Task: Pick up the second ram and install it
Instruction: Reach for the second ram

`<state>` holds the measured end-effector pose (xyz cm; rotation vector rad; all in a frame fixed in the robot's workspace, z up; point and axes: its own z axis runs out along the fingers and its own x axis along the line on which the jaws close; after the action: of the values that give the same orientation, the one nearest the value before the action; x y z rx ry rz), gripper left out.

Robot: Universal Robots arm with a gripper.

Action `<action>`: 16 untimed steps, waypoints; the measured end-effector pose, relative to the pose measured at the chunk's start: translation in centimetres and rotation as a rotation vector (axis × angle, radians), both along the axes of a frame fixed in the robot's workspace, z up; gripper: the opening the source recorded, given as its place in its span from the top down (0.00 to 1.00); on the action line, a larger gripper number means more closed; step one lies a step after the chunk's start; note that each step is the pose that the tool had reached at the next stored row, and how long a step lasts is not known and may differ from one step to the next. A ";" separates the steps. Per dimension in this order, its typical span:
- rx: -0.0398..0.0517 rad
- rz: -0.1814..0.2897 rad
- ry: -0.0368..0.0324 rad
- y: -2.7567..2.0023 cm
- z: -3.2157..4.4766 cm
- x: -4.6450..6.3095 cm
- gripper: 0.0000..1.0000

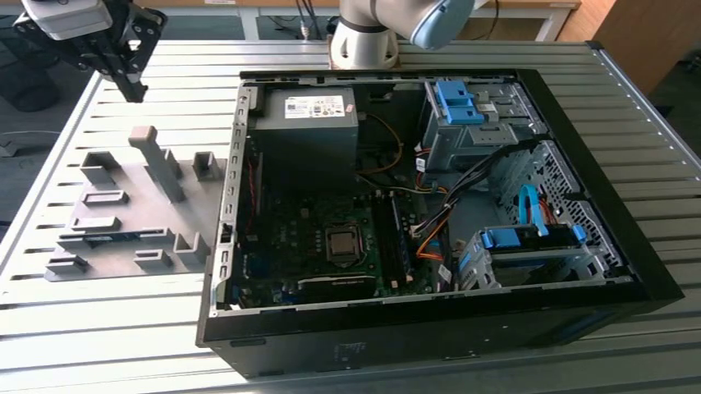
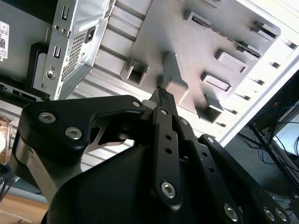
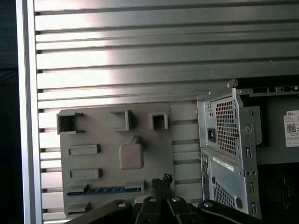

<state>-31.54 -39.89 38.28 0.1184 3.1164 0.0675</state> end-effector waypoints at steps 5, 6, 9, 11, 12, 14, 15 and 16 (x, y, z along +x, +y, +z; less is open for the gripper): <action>-0.0001 0.000 0.0000 0.00 -0.03 -1.1 0.89; 0.0000 0.000 0.0000 0.00 -0.04 -1.4 0.89; 0.0000 0.000 0.0000 -0.04 -0.07 -2.0 0.89; -0.0001 0.000 0.0001 -0.13 -0.07 -2.2 0.89; -0.0001 0.000 0.0001 -0.20 -0.07 -2.3 0.89; 0.0000 0.000 0.0001 -0.40 -0.09 -2.5 0.89; 0.0000 0.000 0.0000 -0.54 -0.11 -2.6 0.89; 0.0000 0.000 0.0000 -0.73 -0.13 -2.7 0.89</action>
<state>-34.21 -40.63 38.15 0.1183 3.1163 0.0675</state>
